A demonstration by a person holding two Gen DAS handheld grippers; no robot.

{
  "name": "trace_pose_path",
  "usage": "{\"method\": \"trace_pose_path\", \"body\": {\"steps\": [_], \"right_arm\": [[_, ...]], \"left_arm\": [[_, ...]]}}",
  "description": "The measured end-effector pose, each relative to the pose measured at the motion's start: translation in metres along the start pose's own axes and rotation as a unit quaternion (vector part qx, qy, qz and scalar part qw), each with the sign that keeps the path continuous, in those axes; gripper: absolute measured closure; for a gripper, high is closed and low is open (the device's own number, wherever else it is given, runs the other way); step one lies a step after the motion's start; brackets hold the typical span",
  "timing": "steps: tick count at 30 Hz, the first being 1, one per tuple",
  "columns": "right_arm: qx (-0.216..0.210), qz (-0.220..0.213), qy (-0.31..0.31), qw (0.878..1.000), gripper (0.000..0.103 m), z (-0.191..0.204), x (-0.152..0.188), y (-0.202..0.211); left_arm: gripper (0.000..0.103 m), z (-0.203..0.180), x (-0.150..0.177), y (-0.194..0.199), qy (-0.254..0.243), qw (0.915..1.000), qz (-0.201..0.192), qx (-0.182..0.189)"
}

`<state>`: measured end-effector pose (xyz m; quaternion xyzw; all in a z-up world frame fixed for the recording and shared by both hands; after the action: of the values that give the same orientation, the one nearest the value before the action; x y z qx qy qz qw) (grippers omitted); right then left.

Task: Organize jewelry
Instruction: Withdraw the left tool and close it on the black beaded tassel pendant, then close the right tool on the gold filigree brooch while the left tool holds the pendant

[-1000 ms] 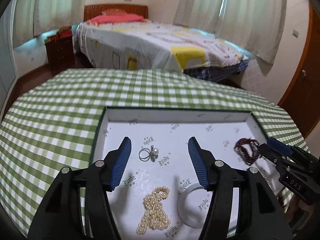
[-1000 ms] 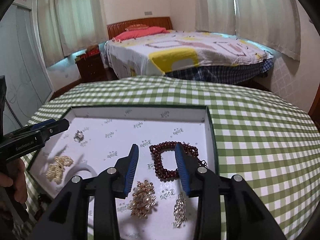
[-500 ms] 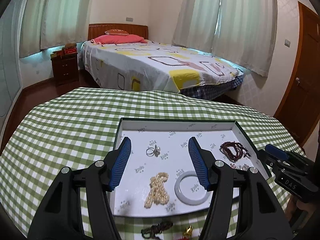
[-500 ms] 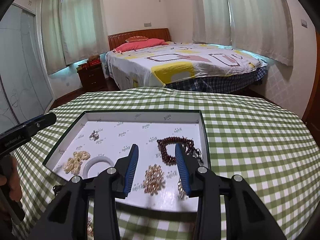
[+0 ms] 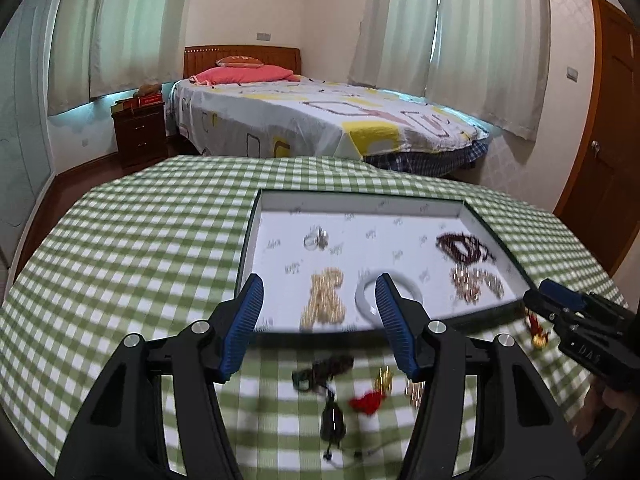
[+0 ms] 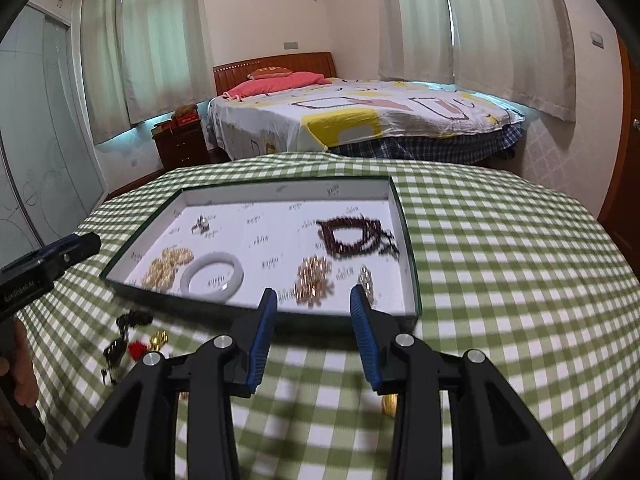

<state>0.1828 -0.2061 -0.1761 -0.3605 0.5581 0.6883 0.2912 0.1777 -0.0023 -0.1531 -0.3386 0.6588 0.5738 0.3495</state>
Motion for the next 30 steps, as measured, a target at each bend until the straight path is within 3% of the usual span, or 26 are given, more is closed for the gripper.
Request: {"method": "trace_pose_path", "body": {"steps": [14,27,30], "right_arm": [[-0.003,0.014,0.000,1.000,0.064,0.004,0.033,0.016],[-0.013,0.018,0.003,1.000,0.064,0.011,0.040,0.016],[-0.015,0.020,0.004,1.000,0.064,0.013,0.041,0.015]], "left_arm": [[0.054,-0.003,0.068,0.004,0.001,0.9979,0.064,0.001],[0.086,-0.008,0.083,-0.012,-0.010,0.9943,0.106,0.010],[0.086,-0.009,0.084,-0.013,-0.014,0.9940,0.108,0.011]]}}
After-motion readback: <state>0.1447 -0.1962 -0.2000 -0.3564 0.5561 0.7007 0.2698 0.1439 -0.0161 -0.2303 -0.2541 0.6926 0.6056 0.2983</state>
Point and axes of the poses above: each gripper's, at about its wrist camera, not at the fingertips, and y roughly against the way its jaws point, z to its left, x to its underside, the point moved 5 cm from there along -y, roughly the way its jaws point, and after that the axes turned 3 degrees about -z, right-handed, at the moved point
